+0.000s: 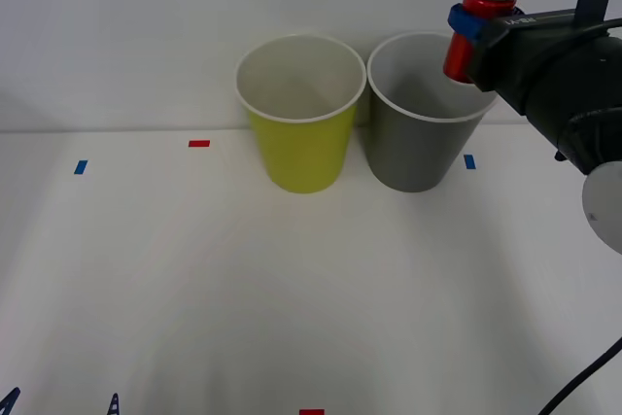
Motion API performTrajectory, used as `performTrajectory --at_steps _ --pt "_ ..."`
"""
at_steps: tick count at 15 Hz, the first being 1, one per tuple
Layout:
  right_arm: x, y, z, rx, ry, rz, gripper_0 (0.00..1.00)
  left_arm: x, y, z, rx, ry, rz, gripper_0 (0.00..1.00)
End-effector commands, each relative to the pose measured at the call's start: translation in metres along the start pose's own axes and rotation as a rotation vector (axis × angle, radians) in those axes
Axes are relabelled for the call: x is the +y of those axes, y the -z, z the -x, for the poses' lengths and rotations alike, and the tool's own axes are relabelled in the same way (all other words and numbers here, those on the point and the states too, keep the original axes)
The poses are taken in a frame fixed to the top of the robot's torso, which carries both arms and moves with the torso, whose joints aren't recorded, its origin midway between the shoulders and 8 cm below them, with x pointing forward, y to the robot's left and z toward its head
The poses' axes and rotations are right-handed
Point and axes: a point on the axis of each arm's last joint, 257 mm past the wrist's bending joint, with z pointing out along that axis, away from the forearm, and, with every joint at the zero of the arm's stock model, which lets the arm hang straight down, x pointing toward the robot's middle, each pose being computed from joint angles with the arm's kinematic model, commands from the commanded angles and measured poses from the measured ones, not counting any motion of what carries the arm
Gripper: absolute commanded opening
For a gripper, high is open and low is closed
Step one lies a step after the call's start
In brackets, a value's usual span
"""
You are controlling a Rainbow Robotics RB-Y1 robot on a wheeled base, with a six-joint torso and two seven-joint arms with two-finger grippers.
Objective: Put cans in the gray bin and PET bottles in the light green bin.
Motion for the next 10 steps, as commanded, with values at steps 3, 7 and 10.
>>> performTrajectory --at_steps 3,7,10 --pt "-0.028 -0.044 -0.014 -0.041 -0.007 -0.026 0.00 0.000 0.000 0.000 0.000 0.000 0.000 1.00" --pt "-0.041 -0.070 -0.027 -0.044 -0.012 -0.040 0.00 0.000 0.000 0.000 0.000 0.000 0.000 1.00" --pt "-0.042 -0.078 -0.032 -0.031 -0.015 -0.040 0.00 0.000 0.000 0.000 0.000 0.000 0.000 1.00"
